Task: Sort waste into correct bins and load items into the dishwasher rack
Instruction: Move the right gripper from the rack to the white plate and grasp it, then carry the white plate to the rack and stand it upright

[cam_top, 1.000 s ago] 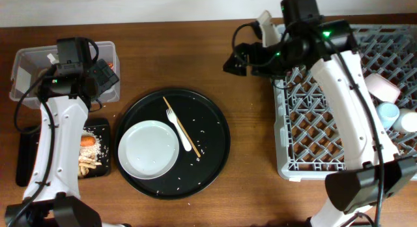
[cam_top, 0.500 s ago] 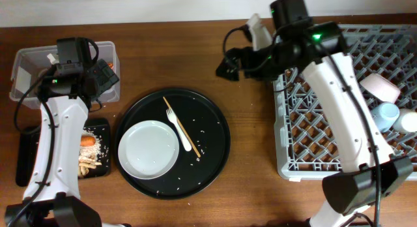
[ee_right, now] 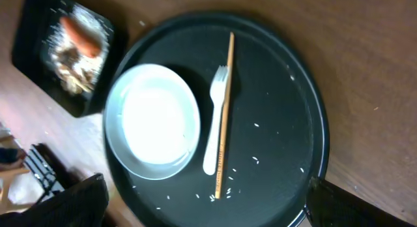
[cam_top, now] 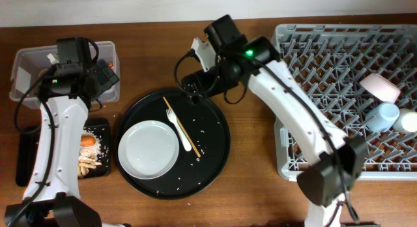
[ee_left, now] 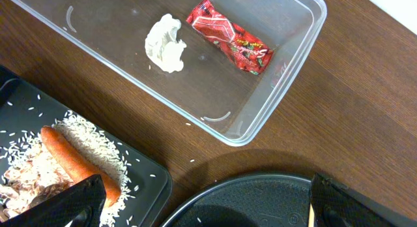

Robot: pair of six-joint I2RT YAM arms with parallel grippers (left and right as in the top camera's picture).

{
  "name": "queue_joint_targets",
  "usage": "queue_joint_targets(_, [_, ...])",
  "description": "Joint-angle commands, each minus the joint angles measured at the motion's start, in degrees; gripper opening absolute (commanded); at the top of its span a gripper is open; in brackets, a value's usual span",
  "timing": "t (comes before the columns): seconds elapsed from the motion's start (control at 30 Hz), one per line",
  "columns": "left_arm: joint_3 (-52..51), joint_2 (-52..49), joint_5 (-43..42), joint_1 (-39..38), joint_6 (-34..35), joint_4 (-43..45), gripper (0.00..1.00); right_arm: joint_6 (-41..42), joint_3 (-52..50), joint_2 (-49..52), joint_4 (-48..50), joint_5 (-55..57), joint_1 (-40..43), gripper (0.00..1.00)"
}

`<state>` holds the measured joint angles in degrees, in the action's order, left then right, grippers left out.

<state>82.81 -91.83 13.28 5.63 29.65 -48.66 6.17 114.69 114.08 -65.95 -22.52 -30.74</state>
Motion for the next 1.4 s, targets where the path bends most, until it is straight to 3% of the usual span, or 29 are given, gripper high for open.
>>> queue_joint_targets(0.0, [0.11,-0.17,-0.44,0.15,0.33,-0.07,0.99,-0.15,-0.15,3.87,-0.22,0.72,-0.07,0.99])
queue_joint_targets(0.17, [0.13,-0.17,-0.44,0.15,0.33,-0.07,0.99,0.26,-0.15,10.23,-0.17,-2.84,-0.79,0.99])
queue_joint_targets(0.37, [0.11,-0.17,-0.44,0.15,0.33,-0.07,0.99,0.26,-0.15,14.71,1.55,-3.32,-6.88,0.69])
queue_joint_targets(0.57, [0.11,-0.17,-0.44,0.15,0.33,-0.07,0.99,2.01,-0.15,16.35,1.53,1.51,-13.81,0.66])
queue_joint_targets(0.67, [0.13,-0.17,-0.44,0.15,0.33,-0.07,0.99,10.16,-0.17,16.90,0.90,11.19,-16.15,0.65])
queue_joint_targets(1.03, [0.11,-0.17,-0.44,0.15,0.33,-0.07,0.99,12.90,-8.81,16.92,5.42,7.74,-17.84,0.60])
queue_joint_targets(1.37, [0.11,-0.17,-0.44,0.15,0.33,-0.07,0.99,23.10,-14.53,16.92,10.75,8.20,-19.91,0.47])
